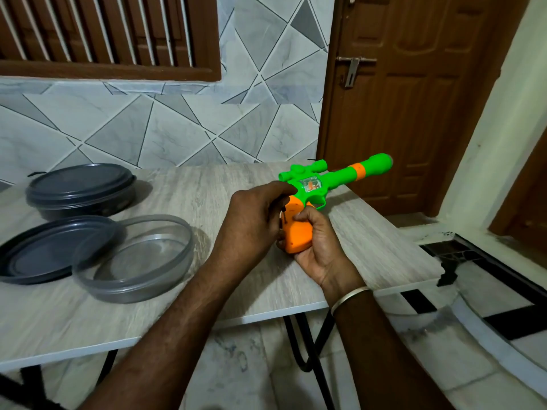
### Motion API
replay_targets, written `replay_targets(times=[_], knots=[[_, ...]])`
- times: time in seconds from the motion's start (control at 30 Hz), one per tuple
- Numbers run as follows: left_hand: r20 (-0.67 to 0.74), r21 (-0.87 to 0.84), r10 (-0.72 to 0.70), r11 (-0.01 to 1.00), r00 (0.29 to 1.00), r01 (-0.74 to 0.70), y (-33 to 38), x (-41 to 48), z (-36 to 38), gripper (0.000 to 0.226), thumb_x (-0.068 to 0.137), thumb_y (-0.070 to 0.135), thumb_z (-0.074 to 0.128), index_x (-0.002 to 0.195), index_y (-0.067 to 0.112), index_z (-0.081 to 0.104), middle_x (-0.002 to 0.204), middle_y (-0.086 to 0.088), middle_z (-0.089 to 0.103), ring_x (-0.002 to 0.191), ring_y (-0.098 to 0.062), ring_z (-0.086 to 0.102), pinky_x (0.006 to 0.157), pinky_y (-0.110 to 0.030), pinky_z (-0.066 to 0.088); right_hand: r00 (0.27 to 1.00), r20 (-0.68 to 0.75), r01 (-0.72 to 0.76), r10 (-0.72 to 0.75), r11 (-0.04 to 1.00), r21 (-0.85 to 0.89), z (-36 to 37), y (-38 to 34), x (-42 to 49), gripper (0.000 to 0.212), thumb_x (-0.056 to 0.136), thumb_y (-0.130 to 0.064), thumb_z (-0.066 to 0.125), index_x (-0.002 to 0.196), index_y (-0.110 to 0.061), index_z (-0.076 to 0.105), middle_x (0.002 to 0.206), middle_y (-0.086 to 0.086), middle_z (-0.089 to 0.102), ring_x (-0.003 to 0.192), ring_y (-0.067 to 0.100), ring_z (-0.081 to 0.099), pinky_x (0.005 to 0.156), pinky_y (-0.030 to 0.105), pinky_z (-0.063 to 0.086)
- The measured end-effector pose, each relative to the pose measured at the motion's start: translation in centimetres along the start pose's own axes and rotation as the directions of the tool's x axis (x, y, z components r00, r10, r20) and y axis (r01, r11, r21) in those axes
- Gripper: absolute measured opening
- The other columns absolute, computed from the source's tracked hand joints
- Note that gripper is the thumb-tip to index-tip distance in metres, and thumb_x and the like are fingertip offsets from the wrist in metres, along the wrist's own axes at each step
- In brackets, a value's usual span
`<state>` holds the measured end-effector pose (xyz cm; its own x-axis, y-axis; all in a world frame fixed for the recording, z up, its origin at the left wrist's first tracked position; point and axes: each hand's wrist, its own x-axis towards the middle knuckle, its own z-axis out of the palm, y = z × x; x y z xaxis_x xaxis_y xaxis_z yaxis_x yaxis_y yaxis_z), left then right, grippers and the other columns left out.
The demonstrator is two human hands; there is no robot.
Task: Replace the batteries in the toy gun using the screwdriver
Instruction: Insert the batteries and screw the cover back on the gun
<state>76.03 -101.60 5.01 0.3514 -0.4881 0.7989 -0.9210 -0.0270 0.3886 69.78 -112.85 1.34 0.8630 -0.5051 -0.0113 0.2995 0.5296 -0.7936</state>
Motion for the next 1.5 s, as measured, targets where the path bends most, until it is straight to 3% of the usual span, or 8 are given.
replay_targets(times=[0.33,0.5,0.63,0.87,1.03,1.2,1.4,1.5], knots=[[-0.014,0.009,0.008,1.000,1.000,-0.008,0.0,-0.3,-0.3,0.023,0.094,0.020,0.059,0.111,0.015,0.074,0.095,-0.001,0.077,0.081,-0.013,0.071,0.074,-0.023,0.054,1.000,-0.003,-0.007,0.007,0.999,0.031,-0.1,0.1,0.2,0.022,0.091,-0.012,0.041,0.102,-0.008,0.060,0.081,0.012,0.061,0.059,0.020,0.056,0.053,0.027,0.045],[-0.266,0.168,0.049,0.986,0.963,-0.004,-0.5,-0.8,-0.9,0.015,0.094,0.019,0.066,0.100,0.009,0.075,0.086,-0.005,0.077,0.075,-0.022,0.072,0.067,-0.034,0.057,0.999,-0.029,-0.027,0.030,0.995,0.091,0.0,-0.1,0.4,0.025,0.091,-0.012,0.039,0.109,-0.002,0.052,0.079,0.015,0.058,0.058,0.021,0.053,0.047,0.025,0.046],[-0.043,0.470,-0.170,0.866,0.985,0.170,-2.4,-0.7,-0.1,0.008,0.092,0.012,0.064,0.088,0.011,0.071,0.078,-0.010,0.071,0.070,-0.030,0.066,0.065,-0.042,0.055,0.999,-0.024,-0.035,0.037,0.994,0.105,-0.1,0.0,0.3,0.027,0.092,-0.012,0.039,0.114,-0.002,0.050,0.079,0.015,0.058,0.059,0.021,0.054,0.048,0.025,0.046],[0.213,0.710,-0.523,0.664,0.825,0.237,-2.7,-2.0,0.7,0.020,0.092,0.002,0.053,0.078,0.016,0.046,0.069,0.001,0.039,0.065,-0.014,0.041,0.063,-0.030,0.035,0.999,-0.004,-0.046,0.047,0.992,0.114,-0.1,0.0,0.4,0.026,0.091,-0.011,0.039,0.114,-0.005,0.050,0.081,0.014,0.057,0.059,0.020,0.054,0.050,0.025,0.046],[0.190,0.648,-0.476,0.718,0.859,0.254,-4.1,-3.1,1.0,0.011,0.094,0.009,0.056,0.090,0.008,0.067,0.074,0.000,0.048,0.068,-0.017,0.046,0.062,-0.029,0.037,0.998,0.003,-0.060,0.060,0.993,0.101,-0.2,0.0,0.3,0.025,0.091,-0.012,0.039,0.111,-0.004,0.051,0.081,0.014,0.058,0.059,0.020,0.054,0.049,0.025,0.046],[0.334,0.764,-0.628,0.617,0.703,0.189,-3.5,-1.5,1.3,0.020,0.098,0.010,0.052,0.103,0.008,0.071,0.098,-0.008,0.070,0.085,-0.022,0.064,0.069,-0.029,0.046,0.999,0.001,-0.050,0.050,0.995,0.088,-0.2,0.1,0.4,0.028,0.090,-0.012,0.039,0.113,-0.004,0.052,0.080,0.014,0.058,0.058,0.020,0.054,0.050,0.025,0.045],[0.046,0.395,-0.404,0.847,0.914,0.355,-3.5,-0.6,0.2,0.030,0.100,0.016,0.054,0.127,0.009,0.068,0.119,-0.013,0.072,0.107,-0.029,0.066,0.091,-0.033,0.047,0.998,0.029,-0.049,0.048,0.999,0.022,-0.1,0.0,0.0,0.025,0.090,-0.012,0.039,0.106,-0.002,0.056,0.078,0.013,0.061,0.059,0.020,0.054,0.048,0.024,0.045],[-0.009,0.109,-0.412,0.906,0.911,0.410,-3.2,0.8,-0.5,0.037,0.102,0.027,0.056,0.136,0.012,0.062,0.127,-0.010,0.070,0.111,-0.024,0.067,0.084,-0.019,0.039,0.996,0.054,-0.074,0.077,0.995,-0.066,-0.2,-0.2,-0.3,0.029,0.090,-0.013,0.041,0.110,0.000,0.057,0.081,0.014,0.061,0.056,0.019,0.054,0.047,0.025,0.044]])
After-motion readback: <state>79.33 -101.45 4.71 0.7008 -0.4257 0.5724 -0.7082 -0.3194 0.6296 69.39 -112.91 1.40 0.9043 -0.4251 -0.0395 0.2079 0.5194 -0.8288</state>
